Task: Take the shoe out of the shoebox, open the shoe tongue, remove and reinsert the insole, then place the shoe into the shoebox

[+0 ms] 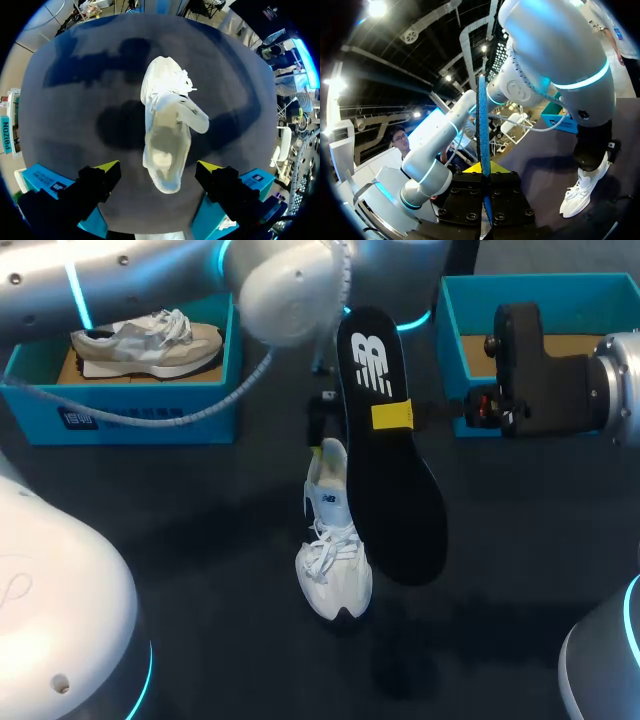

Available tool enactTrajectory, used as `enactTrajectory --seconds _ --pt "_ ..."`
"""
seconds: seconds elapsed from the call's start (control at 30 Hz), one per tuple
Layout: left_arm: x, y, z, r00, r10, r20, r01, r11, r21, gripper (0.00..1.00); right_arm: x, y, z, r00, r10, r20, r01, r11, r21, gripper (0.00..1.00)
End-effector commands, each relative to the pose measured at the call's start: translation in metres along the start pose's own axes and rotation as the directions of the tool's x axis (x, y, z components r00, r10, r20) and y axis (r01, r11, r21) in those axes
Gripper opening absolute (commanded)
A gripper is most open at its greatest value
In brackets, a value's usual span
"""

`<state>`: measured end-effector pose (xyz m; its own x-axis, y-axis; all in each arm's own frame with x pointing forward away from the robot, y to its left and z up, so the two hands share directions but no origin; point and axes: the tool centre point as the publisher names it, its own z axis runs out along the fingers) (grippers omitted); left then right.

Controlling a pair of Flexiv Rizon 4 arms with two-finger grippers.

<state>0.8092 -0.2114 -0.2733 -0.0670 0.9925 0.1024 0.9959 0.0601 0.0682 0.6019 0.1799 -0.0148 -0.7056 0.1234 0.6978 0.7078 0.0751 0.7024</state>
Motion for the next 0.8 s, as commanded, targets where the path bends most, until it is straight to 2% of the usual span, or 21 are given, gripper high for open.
enactTrajectory --seconds 0.03,0.2,0.27,0.73,0.8 --pt "0.019 0.004 -0.005 0.999 -0.008 0.031 0.008 1.0 -0.009 1.0 0.0 0.001 0.003 1.0 0.003 0.003 -0.003 1.0 0.002 0.0" --pt "0.034 0.013 -0.009 0.999 -0.014 0.036 0.014 1.0 -0.007 1.0 0.0 0.001 0.003 1.0 0.003 0.003 -0.003 1.0 0.002 0.0" --pt "0.039 0.016 -0.008 0.998 0.052 -0.018 -0.052 0.999 0.016 1.0 0.0 0.001 0.003 1.0 0.003 0.003 -0.003 1.0 0.002 0.0" --pt "0.039 0.016 -0.008 0.998 0.052 -0.018 -0.052 0.999 0.016 1.0 0.0 0.001 0.003 1.0 0.003 0.003 -0.003 1.0 0.002 0.0" --pt "0.042 0.02 -0.006 0.998 0.009 0.062 -0.012 0.999 0.04 1.0 -0.005 0.002 0.002 1.0 0.023 0.015 -0.023 1.0 0.002 0.0"
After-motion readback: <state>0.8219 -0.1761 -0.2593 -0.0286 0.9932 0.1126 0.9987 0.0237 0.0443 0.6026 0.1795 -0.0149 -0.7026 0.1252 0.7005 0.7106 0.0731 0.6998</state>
